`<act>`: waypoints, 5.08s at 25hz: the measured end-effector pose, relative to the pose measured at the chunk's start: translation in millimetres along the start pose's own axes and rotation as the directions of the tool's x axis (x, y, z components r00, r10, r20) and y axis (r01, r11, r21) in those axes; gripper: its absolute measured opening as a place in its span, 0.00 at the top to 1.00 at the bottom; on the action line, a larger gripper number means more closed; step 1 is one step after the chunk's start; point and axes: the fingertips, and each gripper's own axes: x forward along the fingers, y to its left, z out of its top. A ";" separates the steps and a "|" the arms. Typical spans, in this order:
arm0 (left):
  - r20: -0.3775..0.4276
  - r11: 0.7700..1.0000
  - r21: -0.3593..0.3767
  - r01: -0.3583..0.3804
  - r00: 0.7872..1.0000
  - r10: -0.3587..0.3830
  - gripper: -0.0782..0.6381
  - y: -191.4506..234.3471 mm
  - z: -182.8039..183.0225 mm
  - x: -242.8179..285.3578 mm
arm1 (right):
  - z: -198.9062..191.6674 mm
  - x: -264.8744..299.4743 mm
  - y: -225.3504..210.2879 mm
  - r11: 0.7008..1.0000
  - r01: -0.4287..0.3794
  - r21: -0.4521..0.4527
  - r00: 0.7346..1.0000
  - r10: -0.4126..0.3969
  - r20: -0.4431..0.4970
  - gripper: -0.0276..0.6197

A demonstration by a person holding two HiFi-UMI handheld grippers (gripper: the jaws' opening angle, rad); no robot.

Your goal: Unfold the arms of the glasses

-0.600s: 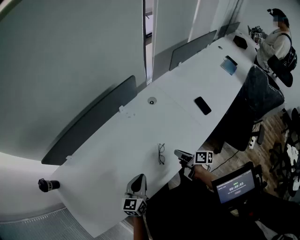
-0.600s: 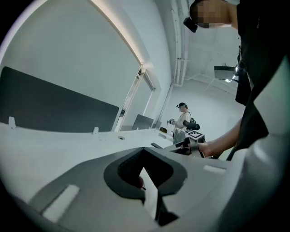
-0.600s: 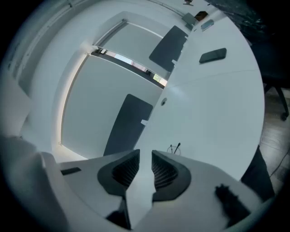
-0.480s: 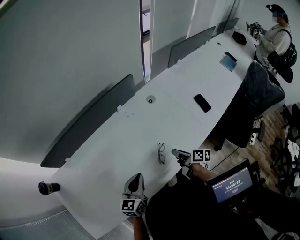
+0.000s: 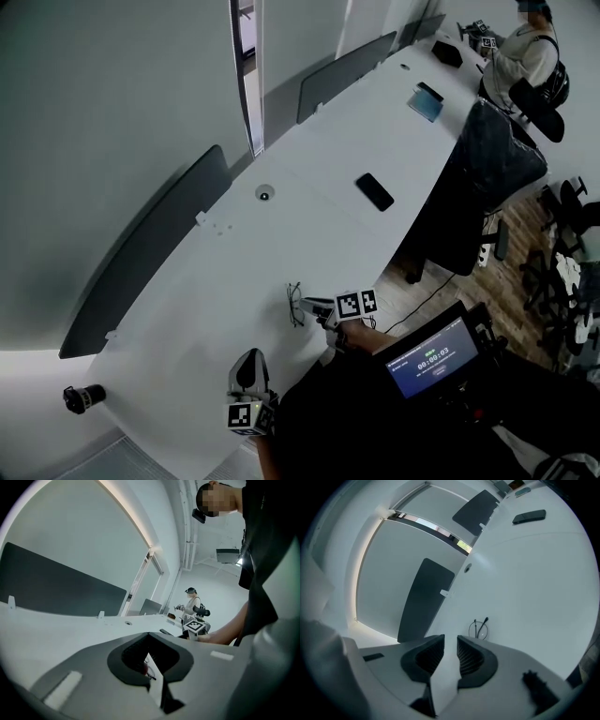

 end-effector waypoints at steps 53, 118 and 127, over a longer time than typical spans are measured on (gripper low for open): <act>0.000 0.979 -0.180 -0.099 0.995 0.100 0.88 42.5 -14.9 -15.5 | -20.9 55.7 -50.5 0.916 0.383 -0.121 0.893 -0.401 -0.204 0.85; -0.166 0.893 0.281 0.353 0.934 -0.316 0.66 -81.3 -50.2 32.2 | -25.4 -21.2 122.4 0.992 -0.122 -0.042 0.946 0.104 -0.306 0.93; -0.164 0.893 0.285 0.349 0.935 -0.313 0.67 -79.9 -48.4 33.3 | -31.2 -18.6 125.1 0.989 -0.128 -0.072 0.937 0.097 -0.335 0.93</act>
